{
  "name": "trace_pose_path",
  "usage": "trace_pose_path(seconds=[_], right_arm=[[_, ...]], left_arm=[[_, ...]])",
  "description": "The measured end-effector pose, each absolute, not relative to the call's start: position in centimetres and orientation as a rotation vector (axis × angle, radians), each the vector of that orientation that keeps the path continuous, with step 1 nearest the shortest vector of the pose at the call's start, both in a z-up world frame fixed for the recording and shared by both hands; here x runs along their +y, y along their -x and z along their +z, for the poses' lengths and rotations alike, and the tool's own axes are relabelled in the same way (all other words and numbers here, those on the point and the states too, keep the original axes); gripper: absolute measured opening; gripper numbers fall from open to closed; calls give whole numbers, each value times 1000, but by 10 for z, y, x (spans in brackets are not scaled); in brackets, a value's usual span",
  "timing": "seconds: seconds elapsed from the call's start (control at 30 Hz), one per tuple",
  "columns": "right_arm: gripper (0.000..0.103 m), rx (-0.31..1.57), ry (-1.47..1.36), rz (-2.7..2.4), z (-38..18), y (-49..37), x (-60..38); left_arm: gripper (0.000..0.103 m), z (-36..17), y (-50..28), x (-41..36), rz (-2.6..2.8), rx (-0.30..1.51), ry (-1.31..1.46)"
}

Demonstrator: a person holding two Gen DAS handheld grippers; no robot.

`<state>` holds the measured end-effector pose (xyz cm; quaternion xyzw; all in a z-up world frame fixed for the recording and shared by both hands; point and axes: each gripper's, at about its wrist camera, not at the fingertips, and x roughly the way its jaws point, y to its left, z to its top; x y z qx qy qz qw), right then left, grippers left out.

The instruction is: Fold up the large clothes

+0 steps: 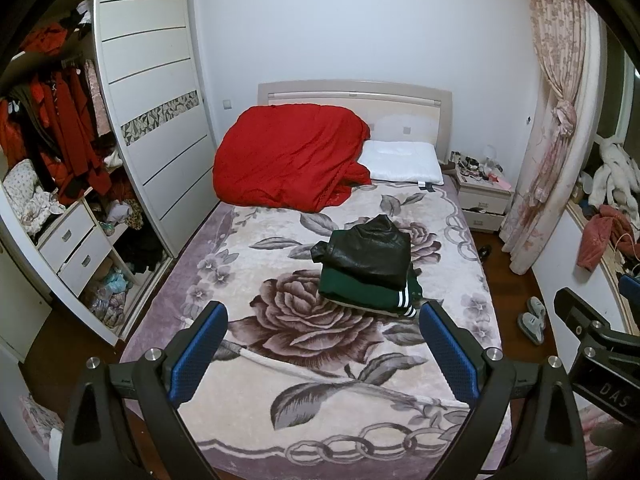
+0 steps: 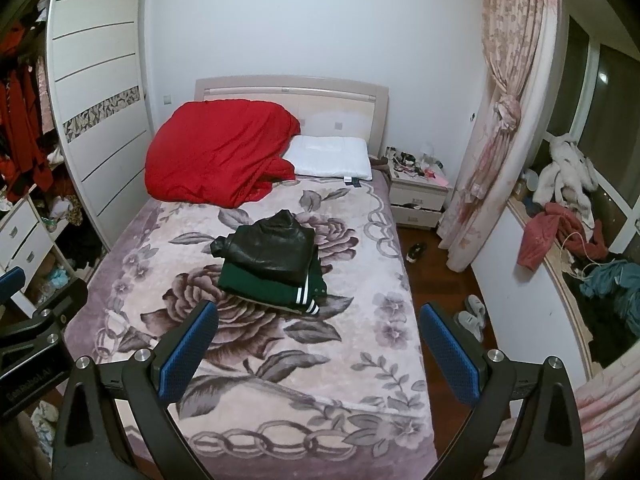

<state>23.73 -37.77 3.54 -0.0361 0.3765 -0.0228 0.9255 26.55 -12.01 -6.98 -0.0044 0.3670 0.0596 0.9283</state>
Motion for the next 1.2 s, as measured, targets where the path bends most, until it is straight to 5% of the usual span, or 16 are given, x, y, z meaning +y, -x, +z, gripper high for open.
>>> trace_pose_path(seconds=[1.2], right_arm=[[102,765,72,-50,34,-234,-375]], left_arm=[[98,-52,-269,-119,127,729,20]])
